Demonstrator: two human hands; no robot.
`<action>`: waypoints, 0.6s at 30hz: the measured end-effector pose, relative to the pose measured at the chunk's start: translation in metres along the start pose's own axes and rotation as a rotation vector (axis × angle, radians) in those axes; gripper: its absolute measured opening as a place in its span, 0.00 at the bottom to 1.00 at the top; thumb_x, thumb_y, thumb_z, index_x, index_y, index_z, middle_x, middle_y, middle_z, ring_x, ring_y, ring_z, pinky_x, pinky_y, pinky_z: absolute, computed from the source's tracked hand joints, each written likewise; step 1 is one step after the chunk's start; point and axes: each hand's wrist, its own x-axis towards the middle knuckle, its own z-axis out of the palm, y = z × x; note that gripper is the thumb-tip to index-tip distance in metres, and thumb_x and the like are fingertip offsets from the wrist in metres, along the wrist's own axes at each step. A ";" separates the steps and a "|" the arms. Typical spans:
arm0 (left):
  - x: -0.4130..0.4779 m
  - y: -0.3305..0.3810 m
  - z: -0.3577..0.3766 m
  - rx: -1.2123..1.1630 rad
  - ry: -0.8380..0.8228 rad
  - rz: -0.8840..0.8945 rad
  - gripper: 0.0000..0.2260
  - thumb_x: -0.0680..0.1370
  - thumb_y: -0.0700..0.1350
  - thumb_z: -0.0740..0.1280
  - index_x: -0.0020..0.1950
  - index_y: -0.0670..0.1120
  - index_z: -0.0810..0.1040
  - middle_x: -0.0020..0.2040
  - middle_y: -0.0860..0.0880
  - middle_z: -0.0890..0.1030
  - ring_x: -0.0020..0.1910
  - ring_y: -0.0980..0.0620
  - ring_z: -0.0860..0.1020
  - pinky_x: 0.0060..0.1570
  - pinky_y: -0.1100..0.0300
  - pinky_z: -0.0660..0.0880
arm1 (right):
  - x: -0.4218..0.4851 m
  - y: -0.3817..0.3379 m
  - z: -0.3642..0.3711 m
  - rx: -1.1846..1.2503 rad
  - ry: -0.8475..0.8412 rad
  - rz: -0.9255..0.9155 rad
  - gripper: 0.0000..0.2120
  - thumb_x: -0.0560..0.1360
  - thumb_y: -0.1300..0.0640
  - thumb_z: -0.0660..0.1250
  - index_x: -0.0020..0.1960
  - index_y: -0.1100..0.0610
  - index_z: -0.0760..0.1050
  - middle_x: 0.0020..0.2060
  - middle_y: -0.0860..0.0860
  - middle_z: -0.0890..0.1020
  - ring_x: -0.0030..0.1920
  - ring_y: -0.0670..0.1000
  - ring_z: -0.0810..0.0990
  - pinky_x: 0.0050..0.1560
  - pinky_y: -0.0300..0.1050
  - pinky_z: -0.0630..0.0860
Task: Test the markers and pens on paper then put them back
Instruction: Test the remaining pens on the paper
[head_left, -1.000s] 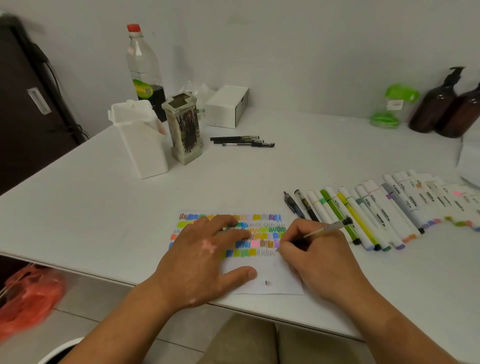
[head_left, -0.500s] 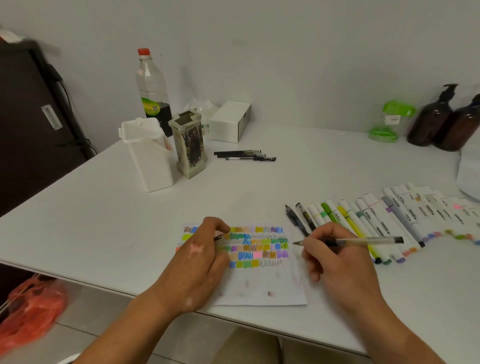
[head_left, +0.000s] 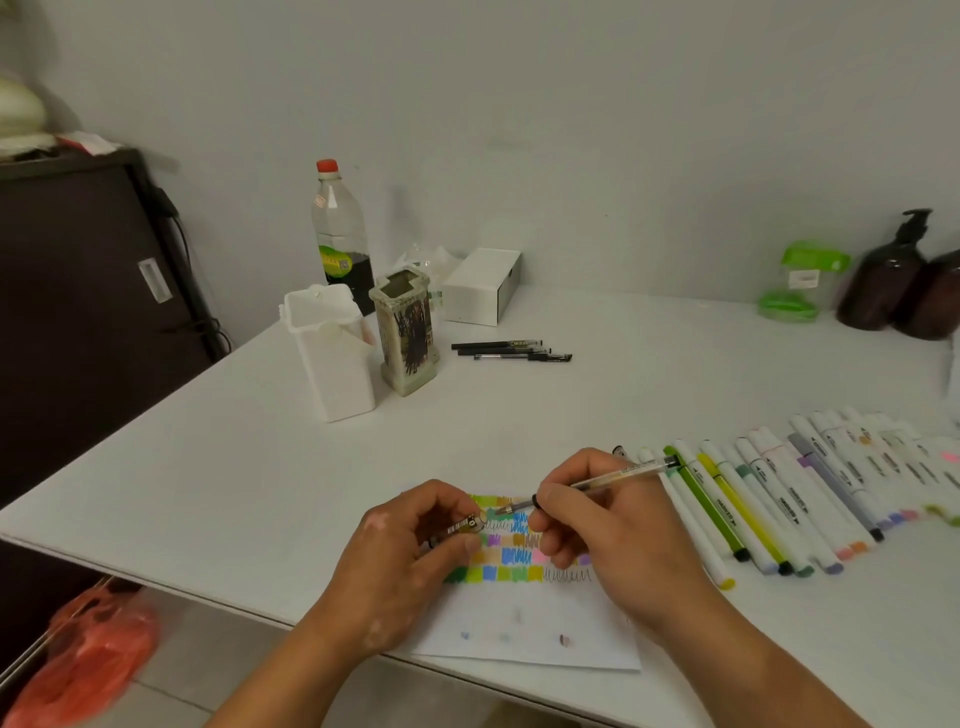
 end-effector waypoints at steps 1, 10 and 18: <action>0.000 -0.001 0.000 -0.012 0.004 -0.002 0.11 0.75 0.45 0.74 0.49 0.60 0.79 0.48 0.58 0.83 0.51 0.56 0.83 0.45 0.66 0.79 | 0.000 0.001 0.000 -0.011 -0.001 0.009 0.07 0.78 0.65 0.69 0.41 0.59 0.80 0.34 0.59 0.85 0.31 0.54 0.82 0.31 0.42 0.78; 0.000 -0.004 0.002 -0.021 0.015 0.052 0.09 0.73 0.46 0.76 0.50 0.58 0.83 0.46 0.57 0.84 0.48 0.53 0.82 0.45 0.66 0.78 | 0.007 0.010 0.008 -0.136 -0.091 0.049 0.02 0.77 0.62 0.73 0.45 0.58 0.82 0.33 0.55 0.85 0.31 0.51 0.82 0.32 0.42 0.78; 0.001 -0.007 0.001 -0.021 0.057 0.022 0.08 0.71 0.47 0.77 0.47 0.58 0.85 0.44 0.55 0.84 0.44 0.52 0.82 0.43 0.61 0.80 | 0.016 0.010 0.009 -0.178 -0.125 0.041 0.02 0.76 0.60 0.74 0.44 0.58 0.84 0.34 0.56 0.86 0.31 0.51 0.82 0.33 0.42 0.80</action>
